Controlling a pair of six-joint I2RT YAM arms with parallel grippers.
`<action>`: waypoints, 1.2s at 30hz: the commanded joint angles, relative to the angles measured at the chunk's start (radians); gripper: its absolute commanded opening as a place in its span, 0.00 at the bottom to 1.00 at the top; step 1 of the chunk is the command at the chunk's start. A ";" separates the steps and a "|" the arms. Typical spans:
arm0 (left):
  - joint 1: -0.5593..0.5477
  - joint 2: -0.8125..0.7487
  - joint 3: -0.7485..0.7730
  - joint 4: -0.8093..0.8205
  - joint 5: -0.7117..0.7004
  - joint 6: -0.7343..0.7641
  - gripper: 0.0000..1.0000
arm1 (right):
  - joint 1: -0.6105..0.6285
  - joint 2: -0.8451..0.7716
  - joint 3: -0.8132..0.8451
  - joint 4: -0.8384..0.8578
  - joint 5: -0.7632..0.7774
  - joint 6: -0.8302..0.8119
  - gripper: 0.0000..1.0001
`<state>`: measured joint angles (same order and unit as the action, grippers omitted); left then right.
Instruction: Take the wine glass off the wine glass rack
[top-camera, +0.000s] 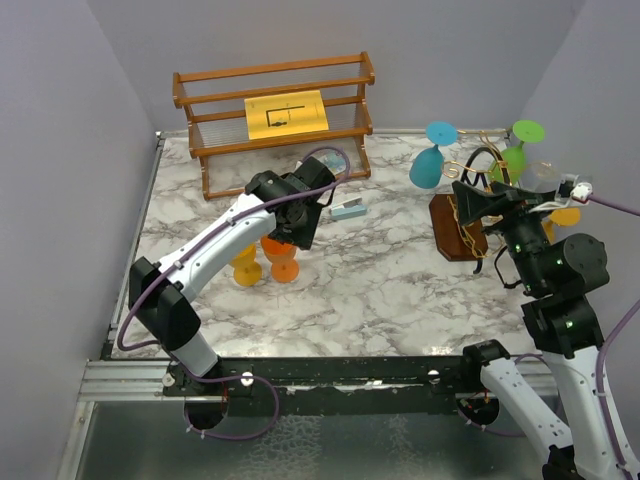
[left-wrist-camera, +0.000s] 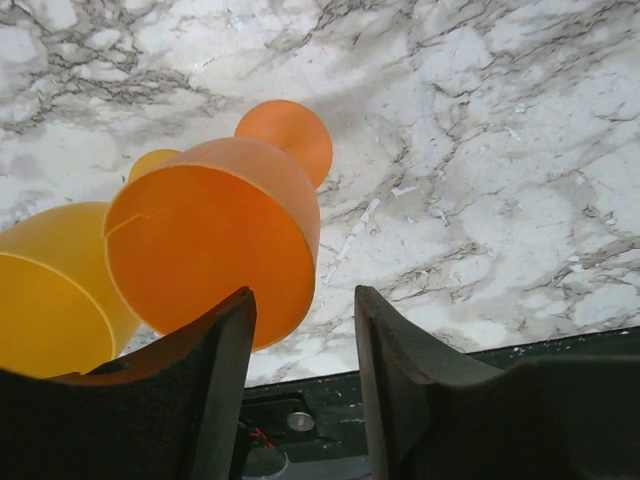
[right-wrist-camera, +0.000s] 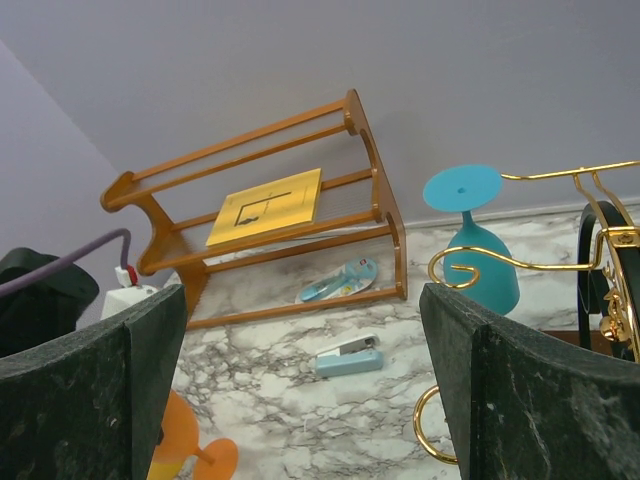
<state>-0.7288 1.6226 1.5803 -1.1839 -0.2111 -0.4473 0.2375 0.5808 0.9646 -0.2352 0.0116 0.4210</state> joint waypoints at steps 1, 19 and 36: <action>-0.008 -0.061 0.068 -0.020 -0.028 0.019 0.50 | 0.006 0.003 0.028 -0.021 0.015 -0.004 0.99; -0.007 -0.475 -0.158 0.494 0.039 0.142 0.96 | 0.006 0.089 0.097 -0.189 0.050 0.037 0.99; -0.008 -0.761 -0.625 1.108 0.010 0.276 0.99 | 0.006 0.503 0.447 -0.408 0.228 0.172 0.96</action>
<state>-0.7288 0.9218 1.0229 -0.2722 -0.1806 -0.2436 0.2386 0.9894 1.2999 -0.5690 0.1711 0.5564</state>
